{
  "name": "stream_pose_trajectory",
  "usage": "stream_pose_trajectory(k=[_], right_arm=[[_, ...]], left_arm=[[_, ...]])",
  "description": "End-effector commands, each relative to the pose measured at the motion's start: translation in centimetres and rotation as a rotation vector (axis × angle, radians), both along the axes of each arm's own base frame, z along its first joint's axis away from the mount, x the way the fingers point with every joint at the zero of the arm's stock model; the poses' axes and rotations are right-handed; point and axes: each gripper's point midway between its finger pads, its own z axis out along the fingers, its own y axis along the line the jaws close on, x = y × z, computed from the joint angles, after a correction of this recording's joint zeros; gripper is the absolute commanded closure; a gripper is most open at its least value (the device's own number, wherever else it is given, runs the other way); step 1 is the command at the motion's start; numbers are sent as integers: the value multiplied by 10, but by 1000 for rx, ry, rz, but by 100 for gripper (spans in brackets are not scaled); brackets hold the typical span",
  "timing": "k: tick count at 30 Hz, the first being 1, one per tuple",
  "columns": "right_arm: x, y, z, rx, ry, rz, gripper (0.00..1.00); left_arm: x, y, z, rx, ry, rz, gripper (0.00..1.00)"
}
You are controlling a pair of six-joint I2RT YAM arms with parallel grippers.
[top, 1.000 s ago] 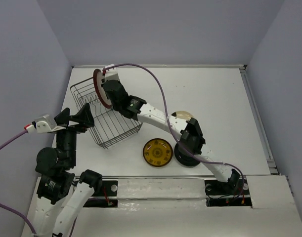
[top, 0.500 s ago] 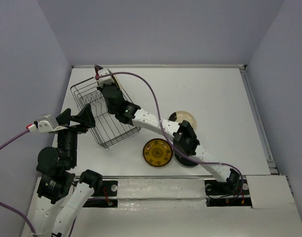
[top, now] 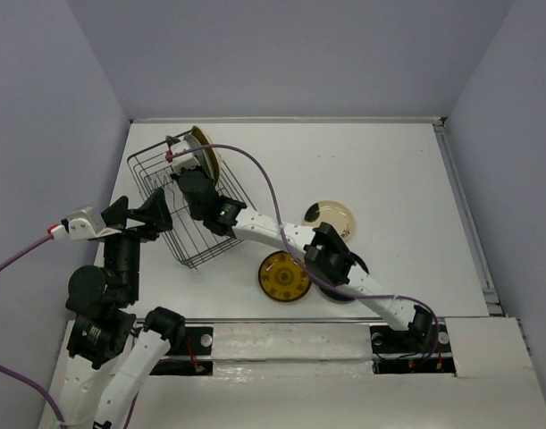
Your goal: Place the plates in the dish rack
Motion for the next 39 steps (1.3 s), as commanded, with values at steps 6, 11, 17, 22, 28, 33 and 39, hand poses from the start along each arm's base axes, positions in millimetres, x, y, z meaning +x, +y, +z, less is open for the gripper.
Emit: stream_pose_trajectory(k=[6,11,17,22,28,33,39], right_arm=[[-12,3,36,188,-28,17,78],[-20,1,55,216,11,53,47],[-49,-20,106,293,86,150,19],[-80,-91,105,343,242,251,17],[-91,-261,-26,502,606,119,41],[-104,-392,-59,691,642,-30,51],[-114,-440,-131,723,828,-149,35]], left_arm=[[7,0,3,-4,-15,11,1],[13,-2,-1,4,3,13,1],[25,-12,-13,22,46,-21,1],[33,-35,-21,46,81,-132,1],[40,-77,-40,72,130,-338,1],[41,-91,-55,91,159,-412,1],[43,-91,-62,102,173,-410,1]])
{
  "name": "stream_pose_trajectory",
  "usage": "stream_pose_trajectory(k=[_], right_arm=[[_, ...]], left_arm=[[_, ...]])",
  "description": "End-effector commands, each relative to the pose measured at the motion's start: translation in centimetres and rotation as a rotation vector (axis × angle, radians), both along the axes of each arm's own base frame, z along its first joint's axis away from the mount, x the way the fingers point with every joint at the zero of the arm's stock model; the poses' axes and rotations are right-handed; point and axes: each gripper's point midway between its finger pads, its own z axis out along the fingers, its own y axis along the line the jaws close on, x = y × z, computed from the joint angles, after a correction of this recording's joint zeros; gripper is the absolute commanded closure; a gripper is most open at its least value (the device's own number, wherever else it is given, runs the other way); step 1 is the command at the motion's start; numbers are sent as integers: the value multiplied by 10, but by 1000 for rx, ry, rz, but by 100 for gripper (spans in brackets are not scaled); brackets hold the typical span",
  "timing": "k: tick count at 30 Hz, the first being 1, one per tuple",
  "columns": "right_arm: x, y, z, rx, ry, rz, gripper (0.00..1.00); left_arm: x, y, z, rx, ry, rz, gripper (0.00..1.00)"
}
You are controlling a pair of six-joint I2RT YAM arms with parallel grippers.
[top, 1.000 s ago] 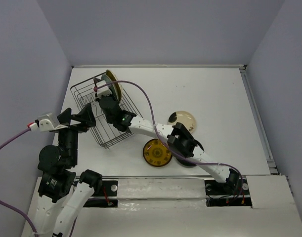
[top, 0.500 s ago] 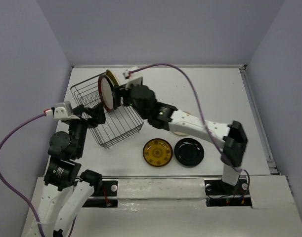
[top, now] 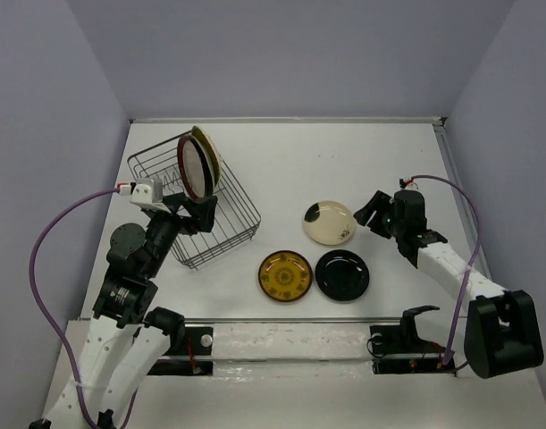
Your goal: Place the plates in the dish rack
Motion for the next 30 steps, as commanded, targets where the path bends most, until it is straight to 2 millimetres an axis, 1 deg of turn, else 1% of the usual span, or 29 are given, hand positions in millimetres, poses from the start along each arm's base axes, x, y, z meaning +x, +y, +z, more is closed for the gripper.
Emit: stream_pose_trajectory(k=[1,4,5,7,8,9,11,12,14,15,16,18,19,20,21,22,23,24,25,26,27,28,29,30], right_arm=[[3,8,-10,128,55,66,35],[7,12,-21,142,76,76,37],[11,14,-29,147,93,82,38],[15,16,-37,154,114,81,42],[20,14,-44,157,130,68,44],[20,15,-48,170,140,69,47],[25,17,-52,181,141,67,51],[25,16,-60,195,164,62,56],[27,19,-69,205,182,65,59],[27,19,-72,208,191,64,59],[27,21,-73,217,194,68,68],[32,20,-74,233,190,67,77],[33,19,-76,233,193,54,88],[36,18,-74,231,178,46,93],[38,16,-70,225,163,36,93],[43,11,-55,209,111,15,93],[45,8,-44,202,75,2,93],[50,2,-15,185,-16,-16,93],[49,2,-16,179,-11,-13,93],[50,0,17,173,-98,-24,93],[48,2,35,166,-142,-19,93],[50,-2,52,120,-192,-51,93],[41,19,92,114,-271,-6,93],[38,26,111,90,-316,-10,93]], left_arm=[[1,-5,15,-13,-60,-30,1],[1,-2,15,-12,-61,-17,1],[1,-3,14,-10,-61,-17,1],[1,-3,13,-9,-58,-17,1],[2,-2,13,-7,-57,-16,1],[2,-3,12,-7,-55,-19,1],[2,-3,12,-7,-57,-20,1],[2,-3,13,-9,-58,-20,1],[1,-4,13,-9,-58,-23,1],[1,-4,13,-9,-58,-25,1],[1,-4,13,-8,-60,-25,1],[0,-3,14,-10,-64,-22,1],[0,-2,15,-9,-67,-19,1],[-1,-2,15,-10,-69,-17,1],[-1,-2,16,-10,-70,-17,1],[-1,-1,17,-12,-75,-14,1],[-1,0,17,-12,-75,-11,1],[-2,0,18,-11,-76,-9,1],[-2,0,19,-12,-79,-9,1],[-2,2,21,-15,-86,-2,1],[-3,4,23,-18,-90,4,1],[-2,8,24,-23,-93,24,1],[-3,15,30,-35,-108,56,1],[-3,19,33,-42,-110,75,1]])
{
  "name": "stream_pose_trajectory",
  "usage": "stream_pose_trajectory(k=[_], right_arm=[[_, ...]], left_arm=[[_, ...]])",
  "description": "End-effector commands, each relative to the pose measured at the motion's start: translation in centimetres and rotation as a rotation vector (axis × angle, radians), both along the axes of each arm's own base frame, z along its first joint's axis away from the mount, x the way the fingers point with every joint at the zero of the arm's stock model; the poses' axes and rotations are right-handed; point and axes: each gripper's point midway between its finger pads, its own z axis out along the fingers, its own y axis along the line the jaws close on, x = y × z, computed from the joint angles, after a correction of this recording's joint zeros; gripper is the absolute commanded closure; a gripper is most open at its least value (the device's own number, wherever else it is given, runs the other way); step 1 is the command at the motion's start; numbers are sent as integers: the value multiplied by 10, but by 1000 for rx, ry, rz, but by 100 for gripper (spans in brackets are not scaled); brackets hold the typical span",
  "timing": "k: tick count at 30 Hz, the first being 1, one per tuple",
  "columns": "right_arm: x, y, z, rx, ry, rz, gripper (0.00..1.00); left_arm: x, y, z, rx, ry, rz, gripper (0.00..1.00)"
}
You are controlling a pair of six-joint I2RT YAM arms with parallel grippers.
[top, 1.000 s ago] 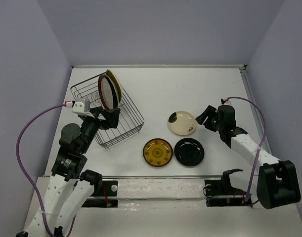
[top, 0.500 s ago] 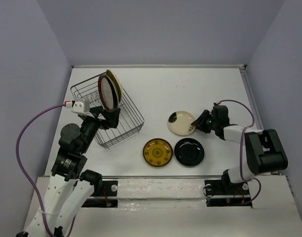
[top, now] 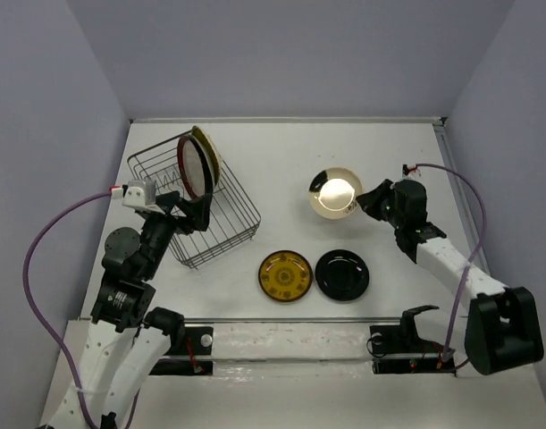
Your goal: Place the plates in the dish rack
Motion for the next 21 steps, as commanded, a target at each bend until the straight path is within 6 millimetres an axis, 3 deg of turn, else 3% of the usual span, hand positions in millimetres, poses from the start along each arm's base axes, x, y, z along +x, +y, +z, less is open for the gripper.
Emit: stream_pose_trajectory(k=[1,2,3,5,6,8,9,10,12,13,14,15,16,17,21], right_arm=[[6,25,134,-118,-353,-58,93],[4,37,169,-113,-418,-55,93],[-6,68,182,-110,-446,6,93],[-5,82,202,-172,-473,-34,93],[-4,115,219,-173,-496,5,93],[3,134,229,-246,-509,-29,93],[6,151,261,-223,-553,-35,93],[8,186,241,-291,-528,13,93],[23,232,246,-342,-538,35,93],[21,250,247,-366,-543,34,93],[25,263,241,-407,-531,45,93],[29,274,269,-389,-567,20,93],[32,286,267,-407,-568,26,93],[37,310,237,-472,-540,60,93],[45,357,232,-570,-578,64,93]], left_arm=[[4,32,26,-41,-72,158,1],[3,40,29,-46,-70,200,1],[2,49,31,-50,-73,243,1],[0,68,36,-68,-74,344,1],[-3,78,39,-83,-80,392,1],[-11,106,44,-163,-73,546,1],[-13,116,46,-199,-69,604,1],[-20,134,46,-262,-64,710,1],[-29,150,47,-329,-61,807,1],[-36,164,45,-356,-65,892,1],[-42,170,45,-394,-64,925,1],[-50,180,45,-415,-74,990,1],[-54,184,45,-428,-76,1016,1],[-57,186,44,-434,-75,1027,1],[-64,189,42,-439,-77,1050,1]])
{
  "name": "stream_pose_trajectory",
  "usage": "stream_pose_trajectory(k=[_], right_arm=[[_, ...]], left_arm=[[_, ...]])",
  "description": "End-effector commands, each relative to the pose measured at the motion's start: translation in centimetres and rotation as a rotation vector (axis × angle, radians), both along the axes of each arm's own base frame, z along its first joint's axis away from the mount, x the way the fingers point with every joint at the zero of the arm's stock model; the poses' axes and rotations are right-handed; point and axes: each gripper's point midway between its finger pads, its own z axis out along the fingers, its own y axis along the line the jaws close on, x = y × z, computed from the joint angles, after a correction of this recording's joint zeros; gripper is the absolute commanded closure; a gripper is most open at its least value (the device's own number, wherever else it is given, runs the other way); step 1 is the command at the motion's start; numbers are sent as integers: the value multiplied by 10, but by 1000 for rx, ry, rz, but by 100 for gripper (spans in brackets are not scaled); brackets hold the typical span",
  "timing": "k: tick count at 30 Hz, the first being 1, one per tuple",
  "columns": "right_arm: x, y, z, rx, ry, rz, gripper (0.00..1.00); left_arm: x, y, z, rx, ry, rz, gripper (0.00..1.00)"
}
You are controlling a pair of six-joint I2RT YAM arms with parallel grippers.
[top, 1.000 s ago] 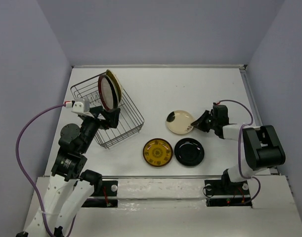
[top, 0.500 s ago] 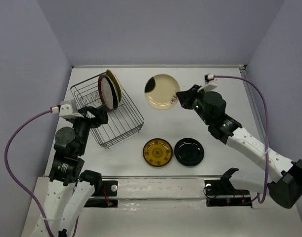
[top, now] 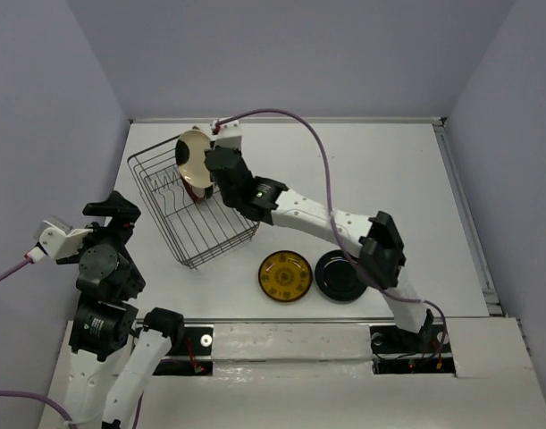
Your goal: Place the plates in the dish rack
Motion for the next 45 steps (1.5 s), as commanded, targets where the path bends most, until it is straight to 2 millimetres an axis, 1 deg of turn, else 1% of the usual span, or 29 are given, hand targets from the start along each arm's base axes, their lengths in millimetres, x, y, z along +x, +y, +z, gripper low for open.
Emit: stream_pose_trajectory(k=[1,2,3,4,5,6,7,8,9,13,14,16,17,23,24,26,28,30,31,33,34,35,36,38,39,42,43,44,45], right_arm=[[5,16,27,-161,-111,-123,93],[10,21,25,-188,-123,-134,93],[12,40,20,-198,-146,-136,93],[11,44,19,-266,-172,-155,93],[15,46,21,-274,-193,-176,93],[14,57,14,-291,-221,-183,93],[17,50,13,-379,-248,-220,93],[19,51,22,-324,-288,-247,93],[21,54,11,-379,-297,-244,93],[20,63,-5,-417,-310,-237,93],[21,66,-14,-441,-310,-231,93],[23,69,-24,-453,-308,-224,93],[19,76,-33,-458,-307,-208,93],[20,87,-51,-456,-298,-170,93],[16,92,-57,-460,-294,-157,93],[15,96,-66,-454,-282,-138,93],[10,104,-74,-434,-268,-106,93],[10,106,-78,-425,-262,-100,93],[5,111,-82,-415,-258,-90,93],[4,113,-88,-412,-249,-80,93],[-2,117,-92,-410,-246,-67,93],[-3,119,-95,-393,-237,-59,93],[-9,123,-98,-387,-233,-44,90],[-10,126,-101,-352,-221,-33,84],[-17,132,-101,-342,-219,-10,78],[-26,140,-103,-293,-200,31,73],[-29,145,-113,-274,-179,64,69],[-31,147,-105,-234,-177,77,67],[-34,145,-105,-222,-162,88,65]], left_arm=[[-20,23,7,-62,-48,148,1],[-19,21,7,-59,-49,137,1],[-19,19,8,-55,-50,125,1],[-19,19,8,-50,-48,119,1],[-19,18,7,-46,-45,115,1],[-19,16,8,-45,-48,101,1],[-19,15,8,-40,-47,94,1],[-19,14,8,-38,-49,86,1],[-18,13,9,-36,-49,77,1],[-18,11,10,-34,-53,67,1],[-18,10,10,-34,-53,62,1],[-18,10,9,-33,-52,61,1],[-17,10,9,-32,-51,62,1],[-16,10,9,-25,-52,58,1],[-15,9,9,-23,-50,57,1],[-13,8,8,-19,-45,52,1],[-10,5,7,-11,-40,39,1],[-7,3,6,-1,-34,29,1],[-5,0,6,5,-32,12,1],[-3,-2,5,17,-32,-3,1],[-2,-3,5,19,-33,-8,1],[0,-4,6,22,-34,-17,1],[1,-5,4,26,-29,-20,1],[1,-6,4,30,-31,-29,1],[2,-6,4,34,-31,-28,1],[3,-7,2,40,-29,-35,1],[4,-8,2,44,-27,-40,1],[5,-8,2,47,-27,-41,1],[6,-10,2,50,-26,-47,1]])
